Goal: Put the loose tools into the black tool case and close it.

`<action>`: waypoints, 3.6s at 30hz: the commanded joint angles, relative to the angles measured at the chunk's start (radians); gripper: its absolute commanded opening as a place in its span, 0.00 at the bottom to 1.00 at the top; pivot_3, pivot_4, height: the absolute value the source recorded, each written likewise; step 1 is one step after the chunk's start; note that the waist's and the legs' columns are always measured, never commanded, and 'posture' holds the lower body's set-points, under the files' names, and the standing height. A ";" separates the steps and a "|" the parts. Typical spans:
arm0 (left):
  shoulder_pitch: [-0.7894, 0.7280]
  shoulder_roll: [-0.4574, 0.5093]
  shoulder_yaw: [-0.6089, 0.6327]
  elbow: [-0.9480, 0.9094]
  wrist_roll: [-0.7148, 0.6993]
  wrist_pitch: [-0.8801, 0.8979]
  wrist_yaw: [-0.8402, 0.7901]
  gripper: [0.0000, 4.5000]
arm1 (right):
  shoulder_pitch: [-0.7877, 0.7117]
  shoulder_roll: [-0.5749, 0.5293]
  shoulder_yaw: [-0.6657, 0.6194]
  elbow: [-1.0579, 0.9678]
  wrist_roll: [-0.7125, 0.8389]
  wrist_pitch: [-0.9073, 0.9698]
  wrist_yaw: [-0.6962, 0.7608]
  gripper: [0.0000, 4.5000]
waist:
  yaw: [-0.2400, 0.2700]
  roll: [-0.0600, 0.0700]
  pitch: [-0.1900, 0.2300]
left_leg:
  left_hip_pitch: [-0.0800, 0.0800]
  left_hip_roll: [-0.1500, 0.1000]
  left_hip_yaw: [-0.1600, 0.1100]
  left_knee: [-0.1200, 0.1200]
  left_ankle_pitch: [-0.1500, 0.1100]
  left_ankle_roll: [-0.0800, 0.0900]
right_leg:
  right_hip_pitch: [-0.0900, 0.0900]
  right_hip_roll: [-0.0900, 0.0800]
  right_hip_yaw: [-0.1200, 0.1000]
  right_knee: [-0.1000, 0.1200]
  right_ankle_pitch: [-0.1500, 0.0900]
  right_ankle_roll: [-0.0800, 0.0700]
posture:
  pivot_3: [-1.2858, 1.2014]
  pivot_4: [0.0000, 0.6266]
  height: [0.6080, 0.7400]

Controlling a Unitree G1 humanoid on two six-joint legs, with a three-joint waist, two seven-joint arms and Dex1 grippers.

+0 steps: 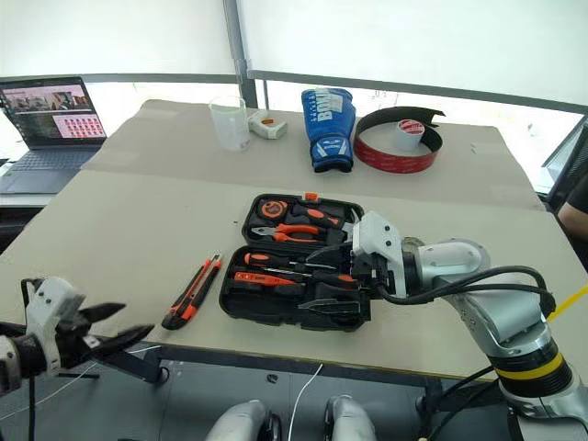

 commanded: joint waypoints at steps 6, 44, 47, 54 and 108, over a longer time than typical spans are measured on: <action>-0.234 -0.002 -0.180 0.023 -0.083 0.239 0.160 0.99 | 0.046 -0.005 -0.043 -0.084 0.011 0.001 -0.026 1.00 | -0.007 0.000 0.000 | 0.000 0.000 0.000 0.000 0.001 0.001 | 0.000 0.002 0.000 0.000 0.003 -0.008 | 0.52 0.24 0.90; -0.916 0.131 -0.903 0.567 0.213 -0.613 -0.744 0.37 | 0.321 -0.125 -0.180 -0.273 -0.040 -0.027 -0.114 1.00 | -0.002 0.000 -0.001 | 0.000 0.000 0.003 -0.012 0.013 0.000 | -0.002 0.009 -0.002 -0.004 -0.002 -0.007 | 0.52 0.24 0.90; -0.956 0.073 -0.959 0.609 0.256 -0.636 -0.755 0.37 | 0.346 -0.125 -0.193 -0.286 -0.043 -0.023 -0.129 1.00 | -0.004 0.000 0.000 | 0.000 0.000 0.002 -0.011 0.013 0.001 | -0.002 0.009 -0.002 -0.003 -0.002 -0.007 | 0.52 0.24 0.90; -1.029 0.009 -1.080 0.716 0.313 -0.704 -0.760 0.37 | 0.384 -0.117 -0.210 -0.307 -0.047 -0.017 -0.164 1.00 | -0.009 -0.001 0.000 | 0.000 0.000 0.001 -0.010 0.014 0.003 | -0.002 0.008 0.000 -0.001 -0.002 -0.006 | 0.52 0.24 0.90; -0.952 -0.080 -1.058 0.838 0.452 -0.917 -0.681 0.01 | 0.388 -0.105 -0.187 -0.313 -0.073 -0.016 -0.206 1.00 | 0.002 0.001 -0.003 | -0.003 0.000 -0.001 0.003 0.007 0.014 | 0.002 0.003 -0.001 -0.001 0.001 0.001 | 0.52 0.24 0.90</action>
